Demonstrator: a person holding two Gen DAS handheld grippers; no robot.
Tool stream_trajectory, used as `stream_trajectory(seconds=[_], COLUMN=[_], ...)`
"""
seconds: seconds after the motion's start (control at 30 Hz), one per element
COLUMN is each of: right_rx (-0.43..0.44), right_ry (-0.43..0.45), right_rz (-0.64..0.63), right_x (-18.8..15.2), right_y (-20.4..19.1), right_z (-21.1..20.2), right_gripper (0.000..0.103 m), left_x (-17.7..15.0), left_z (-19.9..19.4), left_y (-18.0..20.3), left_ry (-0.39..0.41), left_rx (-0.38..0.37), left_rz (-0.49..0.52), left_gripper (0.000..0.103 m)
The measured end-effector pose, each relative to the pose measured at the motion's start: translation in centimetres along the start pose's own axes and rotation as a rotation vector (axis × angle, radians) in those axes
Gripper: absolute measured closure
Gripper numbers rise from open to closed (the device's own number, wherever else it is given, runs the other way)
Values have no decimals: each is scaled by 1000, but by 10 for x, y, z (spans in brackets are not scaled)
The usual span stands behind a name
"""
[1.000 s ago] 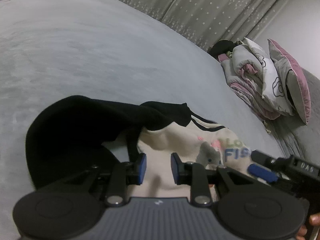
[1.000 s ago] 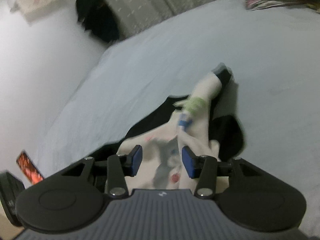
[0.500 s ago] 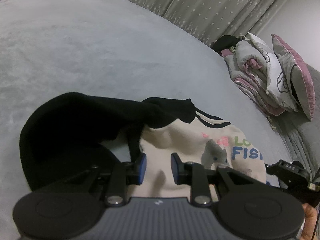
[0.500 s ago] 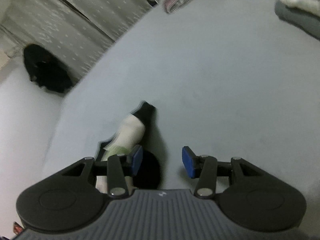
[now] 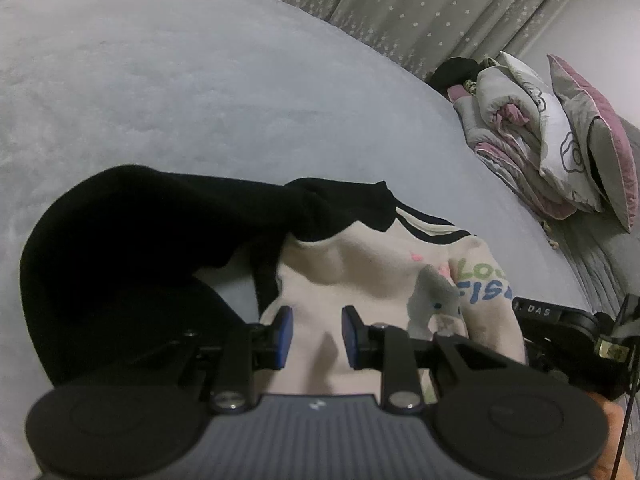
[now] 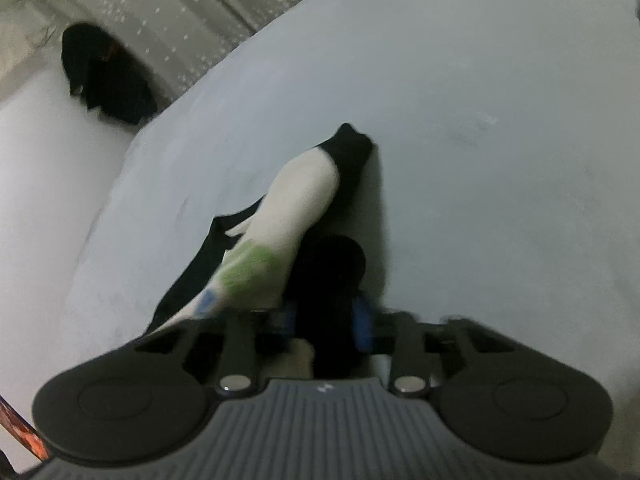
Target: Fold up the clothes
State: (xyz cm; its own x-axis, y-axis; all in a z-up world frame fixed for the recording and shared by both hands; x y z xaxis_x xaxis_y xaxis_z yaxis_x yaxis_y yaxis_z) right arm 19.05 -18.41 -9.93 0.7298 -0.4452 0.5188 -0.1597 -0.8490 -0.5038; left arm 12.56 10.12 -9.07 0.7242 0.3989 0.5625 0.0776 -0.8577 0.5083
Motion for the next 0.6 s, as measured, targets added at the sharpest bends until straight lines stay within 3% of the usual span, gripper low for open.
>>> stream_trajectory(seconds=[0.37, 0.6], right_rx=[-172, -274], right_ry=[202, 303], right_rz=[-263, -337], right_x=[23, 50], right_y=[-16, -21], right_z=[-47, -59], right_gripper=[89, 89], left_x=[-4, -6], left_z=[1, 4], left_y=[1, 2], left_ry=[-11, -19], left_rx=[13, 23], left_rz=[14, 19], left_gripper=[77, 77])
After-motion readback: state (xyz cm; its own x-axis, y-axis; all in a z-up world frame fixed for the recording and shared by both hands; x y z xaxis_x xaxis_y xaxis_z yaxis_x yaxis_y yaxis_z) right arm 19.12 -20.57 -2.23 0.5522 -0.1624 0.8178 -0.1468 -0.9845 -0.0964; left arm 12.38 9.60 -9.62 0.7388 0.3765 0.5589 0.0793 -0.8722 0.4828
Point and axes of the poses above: each gripper's, at about its wrist camera, not at the fingertips, and z roughly the way its jaws point, y to its right, x to its top, the point moved 8 cm from there along z, roughly the way its jaws point, and after that the axes turned 3 degrees about -x, right-handed, at the moved point
